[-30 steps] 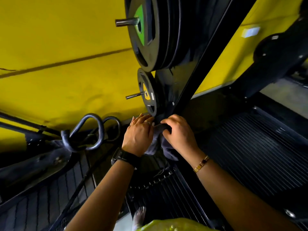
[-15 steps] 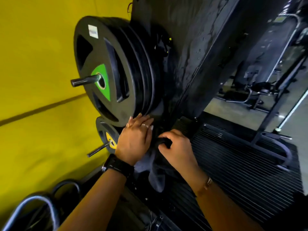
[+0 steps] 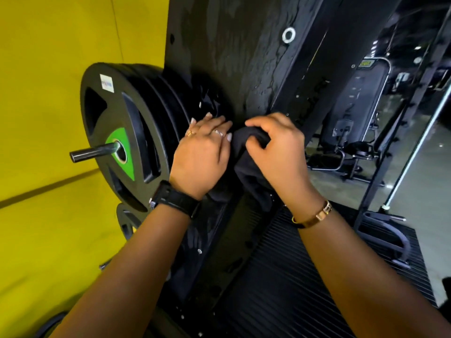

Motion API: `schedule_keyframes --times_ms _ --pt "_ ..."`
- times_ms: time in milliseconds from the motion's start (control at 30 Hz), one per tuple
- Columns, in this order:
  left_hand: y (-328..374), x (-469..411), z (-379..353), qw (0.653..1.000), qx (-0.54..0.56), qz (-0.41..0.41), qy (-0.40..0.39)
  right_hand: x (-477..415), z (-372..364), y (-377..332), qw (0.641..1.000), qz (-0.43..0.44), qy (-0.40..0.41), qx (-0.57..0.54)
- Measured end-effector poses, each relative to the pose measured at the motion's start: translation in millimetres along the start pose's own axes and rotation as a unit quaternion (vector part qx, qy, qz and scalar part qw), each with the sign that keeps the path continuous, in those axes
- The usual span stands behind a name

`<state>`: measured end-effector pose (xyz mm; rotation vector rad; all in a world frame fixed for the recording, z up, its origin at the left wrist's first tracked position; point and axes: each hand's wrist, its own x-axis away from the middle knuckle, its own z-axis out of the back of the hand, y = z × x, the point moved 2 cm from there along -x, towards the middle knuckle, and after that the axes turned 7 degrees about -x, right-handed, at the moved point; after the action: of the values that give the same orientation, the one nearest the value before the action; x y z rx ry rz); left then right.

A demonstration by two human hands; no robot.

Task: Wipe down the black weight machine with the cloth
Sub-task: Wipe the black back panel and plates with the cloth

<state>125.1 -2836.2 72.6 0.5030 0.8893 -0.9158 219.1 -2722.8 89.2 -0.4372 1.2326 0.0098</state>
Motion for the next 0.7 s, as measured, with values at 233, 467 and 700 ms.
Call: schedule_keyframes --times_ms 233,467,700 --pt "5 -43 19 0.999 -0.023 -0.025 0.039 -46 20 -3 0.995 0.076 0.026 0.055" --pt "5 -101 47 0.992 -0.044 -0.067 0.101 -102 41 -19 0.974 0.169 0.048 0.143" --pt "-16 -159 67 0.977 -0.053 -0.118 0.168 -169 70 -36 0.949 0.200 0.038 0.241"
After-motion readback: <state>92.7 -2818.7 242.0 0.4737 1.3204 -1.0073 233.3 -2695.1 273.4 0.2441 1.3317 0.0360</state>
